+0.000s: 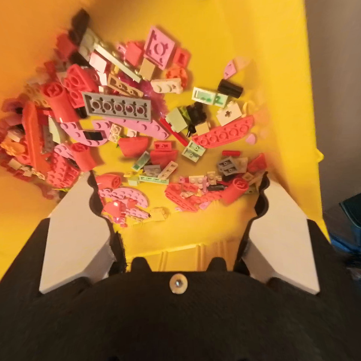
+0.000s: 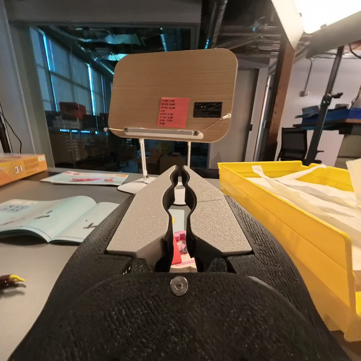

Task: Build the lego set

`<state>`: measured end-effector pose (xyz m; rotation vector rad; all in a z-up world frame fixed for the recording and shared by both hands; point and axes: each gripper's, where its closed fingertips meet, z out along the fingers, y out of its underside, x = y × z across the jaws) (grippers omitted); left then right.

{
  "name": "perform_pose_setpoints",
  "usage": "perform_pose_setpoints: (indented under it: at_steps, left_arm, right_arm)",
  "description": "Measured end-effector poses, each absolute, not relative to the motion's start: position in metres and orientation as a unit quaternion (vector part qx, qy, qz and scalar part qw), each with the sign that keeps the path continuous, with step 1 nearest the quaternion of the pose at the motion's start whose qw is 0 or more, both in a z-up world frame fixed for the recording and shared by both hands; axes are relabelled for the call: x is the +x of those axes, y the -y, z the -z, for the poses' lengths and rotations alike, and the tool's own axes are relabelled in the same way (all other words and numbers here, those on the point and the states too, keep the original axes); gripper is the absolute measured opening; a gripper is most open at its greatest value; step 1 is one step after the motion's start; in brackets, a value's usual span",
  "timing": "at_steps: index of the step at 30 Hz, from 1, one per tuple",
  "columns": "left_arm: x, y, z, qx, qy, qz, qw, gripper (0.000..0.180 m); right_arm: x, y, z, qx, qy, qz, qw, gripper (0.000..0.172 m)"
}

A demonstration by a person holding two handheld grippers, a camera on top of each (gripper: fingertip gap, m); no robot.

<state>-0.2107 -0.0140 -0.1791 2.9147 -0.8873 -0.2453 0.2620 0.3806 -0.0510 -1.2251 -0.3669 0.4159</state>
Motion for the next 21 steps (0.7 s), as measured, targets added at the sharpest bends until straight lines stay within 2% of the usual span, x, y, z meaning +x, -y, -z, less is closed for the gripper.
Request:
perform_pose_setpoints:
  at_steps: [5,9,12,16,21]
  left_arm:
    - [-0.217,0.019,0.180,0.958,0.267,0.077,0.065,0.157]
    - [-0.260,0.015,0.166,0.942,0.263,0.194,0.080,0.156]
    - [-0.277,0.017,0.163,0.946,0.235,0.206,0.086,0.157]
    - [-0.296,0.013,0.155,0.943,0.224,0.236,0.067,0.156]
    - [-0.288,-0.015,0.144,0.961,0.196,0.192,-0.037,0.156]
  right_arm:
    - [0.272,-0.384,0.051,-0.572,0.134,-0.220,0.778,0.005]
    - [0.270,-0.383,0.051,-0.574,0.140,-0.221,0.776,0.006]
    - [0.266,-0.382,0.052,-0.573,0.152,-0.212,0.777,0.005]
    - [0.263,-0.381,0.051,-0.572,0.160,-0.206,0.777,0.005]
    - [0.263,-0.381,0.052,-0.572,0.161,-0.207,0.777,0.006]
